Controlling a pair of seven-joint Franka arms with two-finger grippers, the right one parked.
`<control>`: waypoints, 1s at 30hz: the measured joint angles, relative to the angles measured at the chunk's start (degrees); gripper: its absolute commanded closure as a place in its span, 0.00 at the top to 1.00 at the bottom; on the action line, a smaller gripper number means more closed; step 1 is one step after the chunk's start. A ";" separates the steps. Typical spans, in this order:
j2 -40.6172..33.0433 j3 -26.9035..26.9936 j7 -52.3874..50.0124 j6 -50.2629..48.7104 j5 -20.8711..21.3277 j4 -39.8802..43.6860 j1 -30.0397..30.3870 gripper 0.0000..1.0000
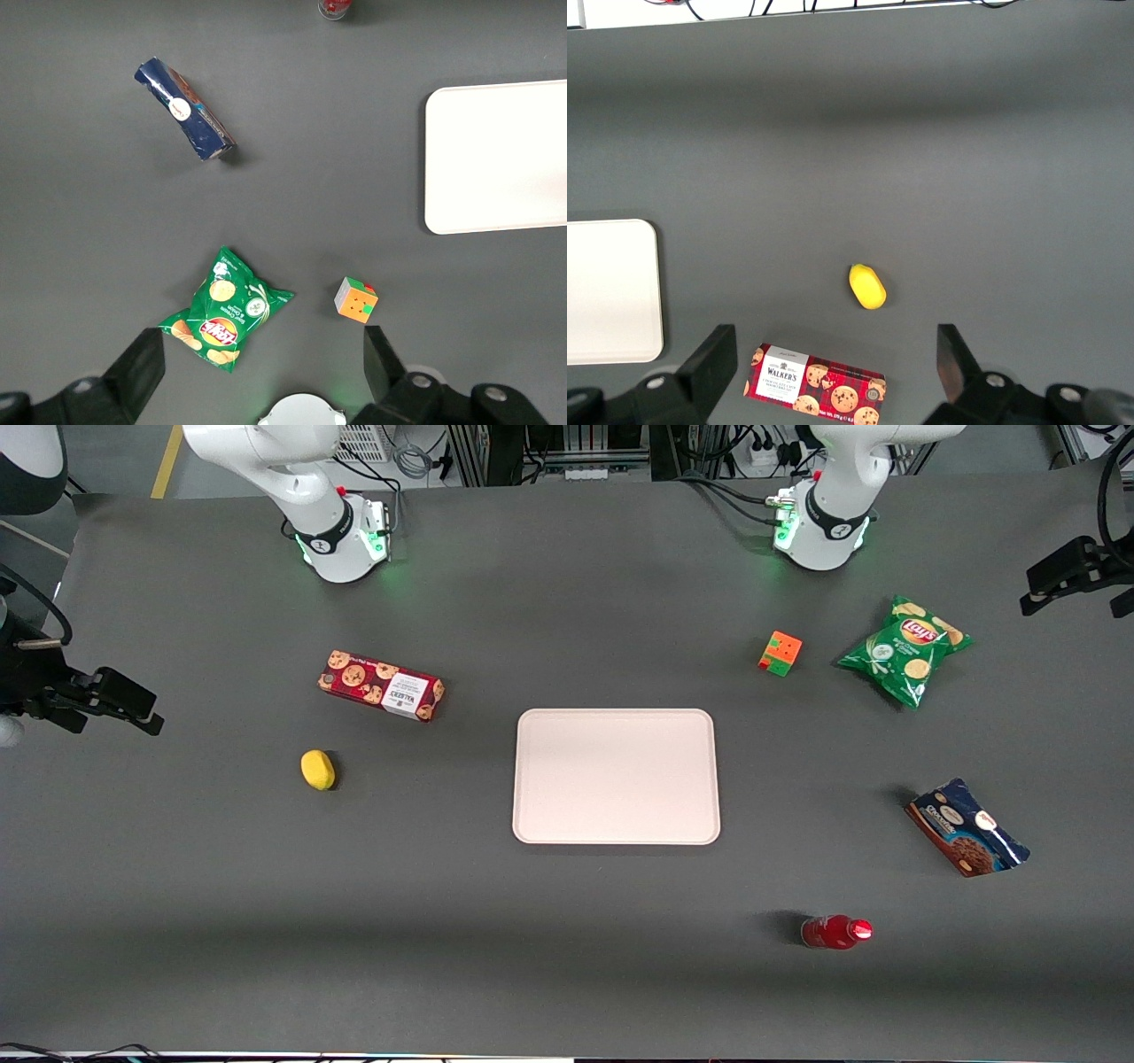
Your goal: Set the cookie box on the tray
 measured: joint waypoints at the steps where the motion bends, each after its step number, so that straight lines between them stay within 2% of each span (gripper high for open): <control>1: 0.00 0.15 0.00 0.03 0.54 0.00 0.01 1.00; 7: 0.34 0.99 -1.22 0.32 3.55 1.53 0.11 1.00; 14: 4.19 3.95 -7.89 0.67 4.47 6.11 0.34 1.00; 22: 13.35 9.19 -11.30 8.60 4.35 6.95 1.04 1.00; 30: 26.04 9.24 -18.19 19.77 3.47 6.84 1.46 1.00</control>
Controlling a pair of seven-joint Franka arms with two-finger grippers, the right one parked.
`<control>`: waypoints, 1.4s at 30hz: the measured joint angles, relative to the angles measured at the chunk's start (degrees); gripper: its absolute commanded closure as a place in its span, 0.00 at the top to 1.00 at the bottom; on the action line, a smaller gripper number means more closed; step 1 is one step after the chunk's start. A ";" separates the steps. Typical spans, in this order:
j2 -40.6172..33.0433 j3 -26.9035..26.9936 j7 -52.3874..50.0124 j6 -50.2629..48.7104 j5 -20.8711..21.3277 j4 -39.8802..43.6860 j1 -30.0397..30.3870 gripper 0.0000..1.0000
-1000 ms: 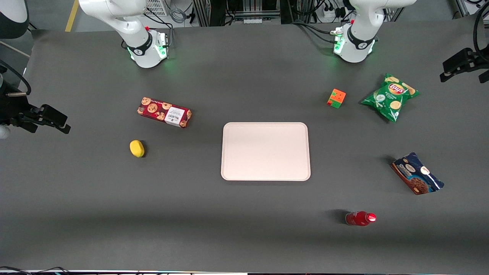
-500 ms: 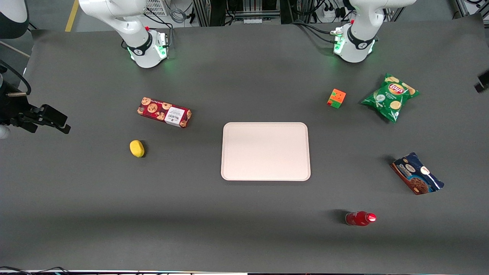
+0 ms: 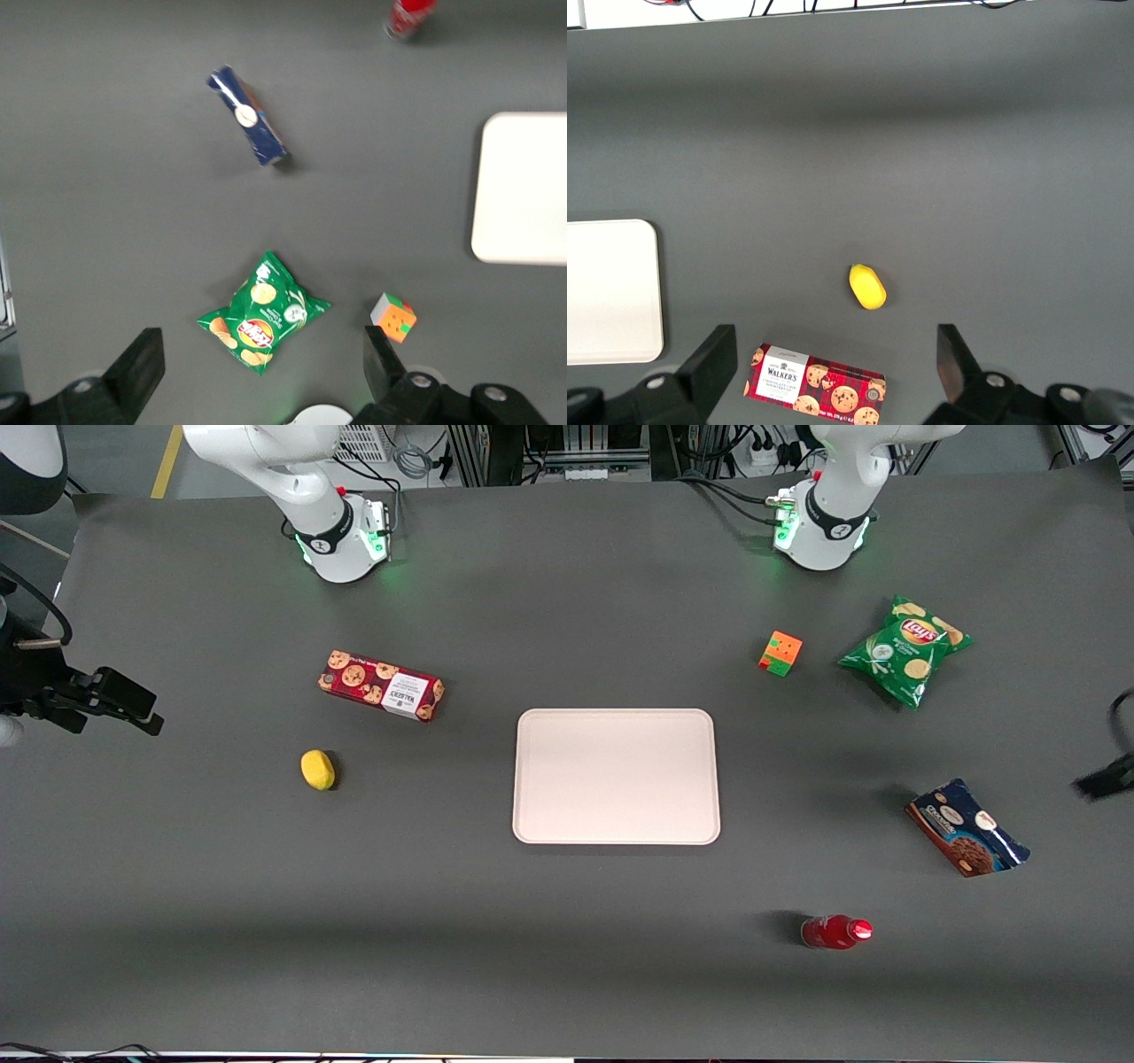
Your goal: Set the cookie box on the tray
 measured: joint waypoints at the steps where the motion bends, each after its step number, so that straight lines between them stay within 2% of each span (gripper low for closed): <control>1: 1.45 -0.06 -0.41 1.45 -0.64 0.00 -0.03 1.00; 6: 7.76 -0.17 -1.03 7.81 -3.98 -0.15 -0.06 1.00; 11: 11.61 -0.32 -0.89 13.48 -5.00 -1.62 -0.07 1.00; 27: 12.70 -0.39 2.55 31.45 -5.31 -14.57 0.00 0.99; 29: 12.69 -0.39 2.81 32.98 -5.33 -15.88 0.03 0.90; 31: 12.69 -0.38 2.92 34.23 -5.54 -16.86 0.04 0.70; 32: 12.68 -0.39 2.96 34.85 -5.82 -17.28 0.04 0.57; 33: 12.68 -0.39 2.98 35.47 -6.23 -17.66 0.04 0.32; 34: 12.68 -0.39 3.00 36.20 -6.78 -18.05 0.04 0.17; 35: 12.68 -0.39 3.03 37.01 -7.51 -18.42 0.04 0.11; 39: 12.67 -0.39 3.63 39.19 -9.26 -19.55 0.04 0.02; 42: 12.56 -0.39 4.17 39.34 -9.81 -19.60 0.04 0.00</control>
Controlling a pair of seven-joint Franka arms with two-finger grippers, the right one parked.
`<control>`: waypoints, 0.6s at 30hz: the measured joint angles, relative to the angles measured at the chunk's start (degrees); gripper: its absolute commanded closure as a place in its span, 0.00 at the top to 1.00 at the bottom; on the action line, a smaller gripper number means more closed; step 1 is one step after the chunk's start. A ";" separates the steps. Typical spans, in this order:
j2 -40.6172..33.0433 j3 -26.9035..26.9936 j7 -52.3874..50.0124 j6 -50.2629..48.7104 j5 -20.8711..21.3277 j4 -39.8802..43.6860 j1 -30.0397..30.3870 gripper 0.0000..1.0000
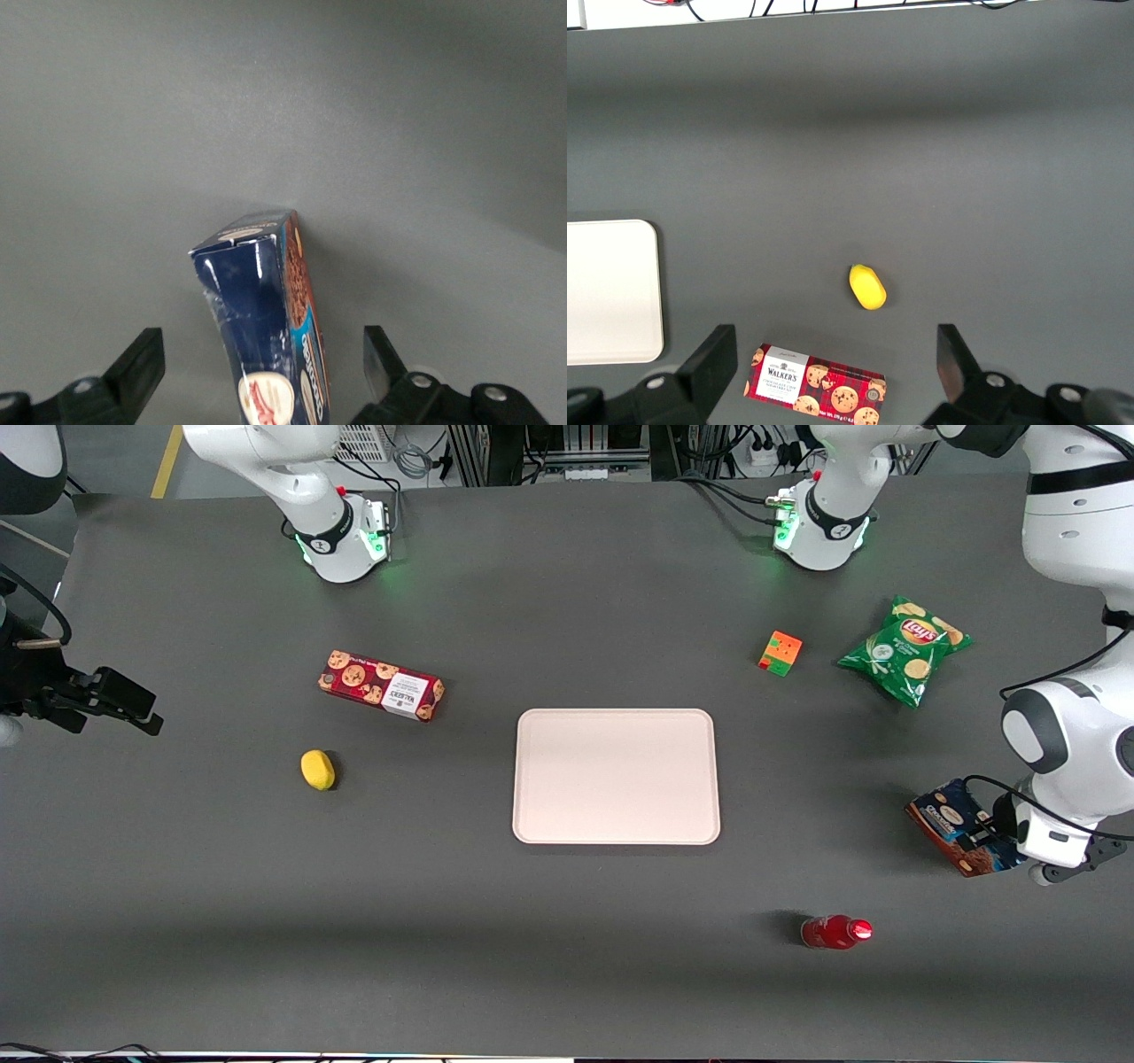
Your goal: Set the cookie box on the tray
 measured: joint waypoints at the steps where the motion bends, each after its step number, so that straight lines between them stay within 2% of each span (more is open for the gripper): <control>1: -0.10 0.00 0.12 0.00 -0.09 0.00 0.00 0.00; 10: -2.13 -0.11 0.45 -2.28 -0.35 0.44 -0.09 0.00; 18: -8.58 -1.39 0.63 -15.64 -0.35 4.96 -0.28 0.00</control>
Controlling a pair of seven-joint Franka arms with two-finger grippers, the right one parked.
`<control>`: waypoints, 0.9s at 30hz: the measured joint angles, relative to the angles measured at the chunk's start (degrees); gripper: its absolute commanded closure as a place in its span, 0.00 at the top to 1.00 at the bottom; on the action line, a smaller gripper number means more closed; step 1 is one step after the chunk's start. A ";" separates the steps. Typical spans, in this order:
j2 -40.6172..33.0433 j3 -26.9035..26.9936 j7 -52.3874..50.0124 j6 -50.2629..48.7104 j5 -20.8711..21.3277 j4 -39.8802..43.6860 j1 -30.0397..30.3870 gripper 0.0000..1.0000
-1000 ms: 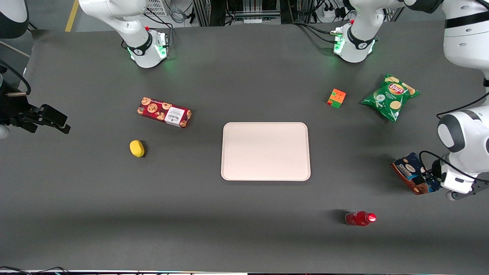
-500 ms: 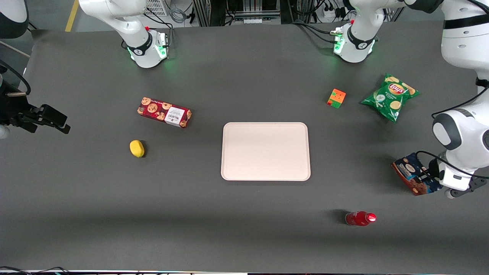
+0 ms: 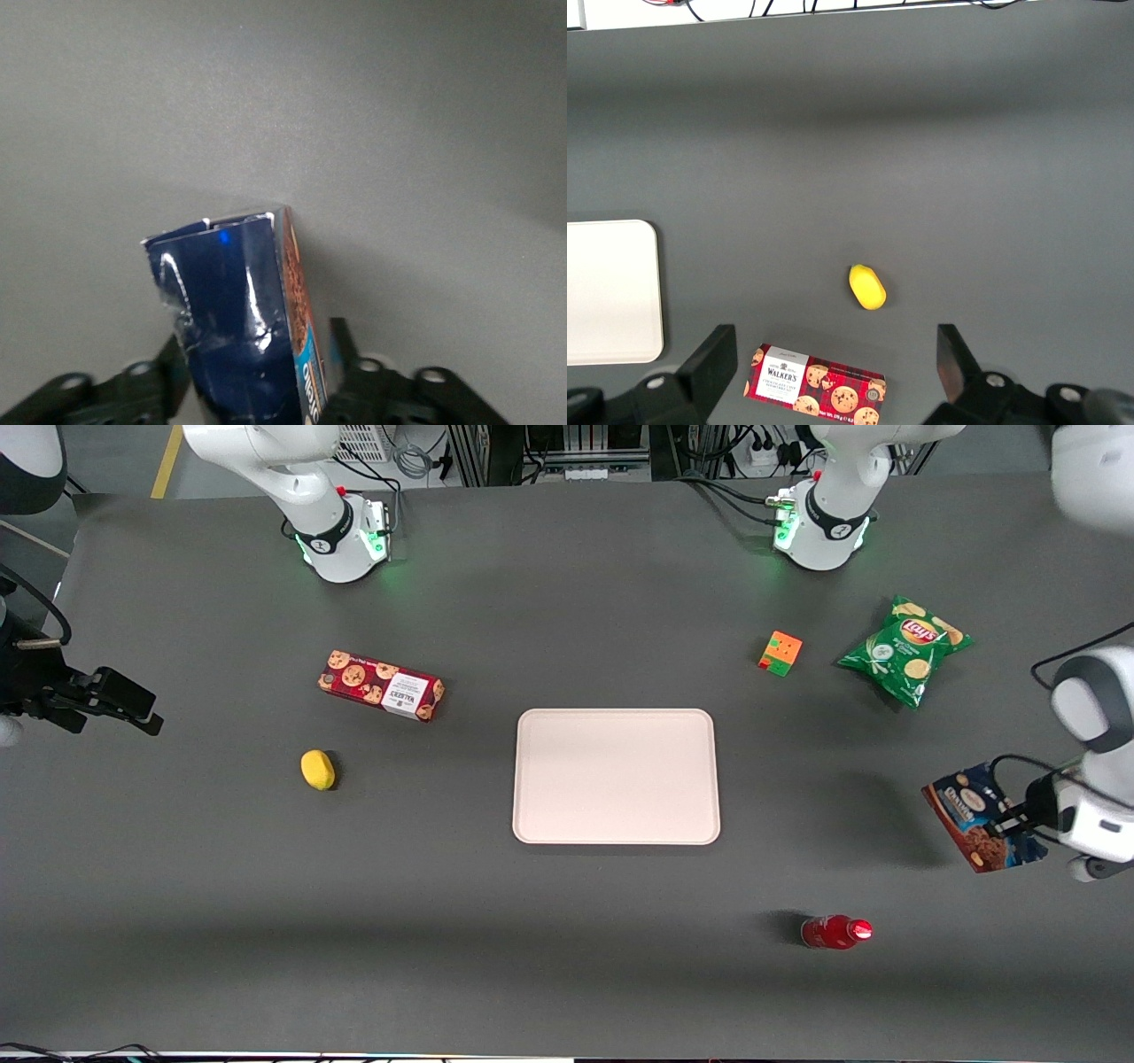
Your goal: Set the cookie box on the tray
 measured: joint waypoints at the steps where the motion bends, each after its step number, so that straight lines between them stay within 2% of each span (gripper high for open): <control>1: -0.98 -0.26 0.00 -2.68 0.00 1.07 -0.06 0.00; 8: -8.37 -2.19 0.12 -23.24 0.28 10.04 -0.36 0.00; 13: -13.66 -6.92 0.13 -32.72 0.80 14.01 -0.39 0.00; 20: -18.92 -17.25 -2.35 -37.41 1.01 14.76 -0.62 0.00; 27: -18.43 -29.75 -10.81 -36.45 2.89 13.82 -0.89 0.00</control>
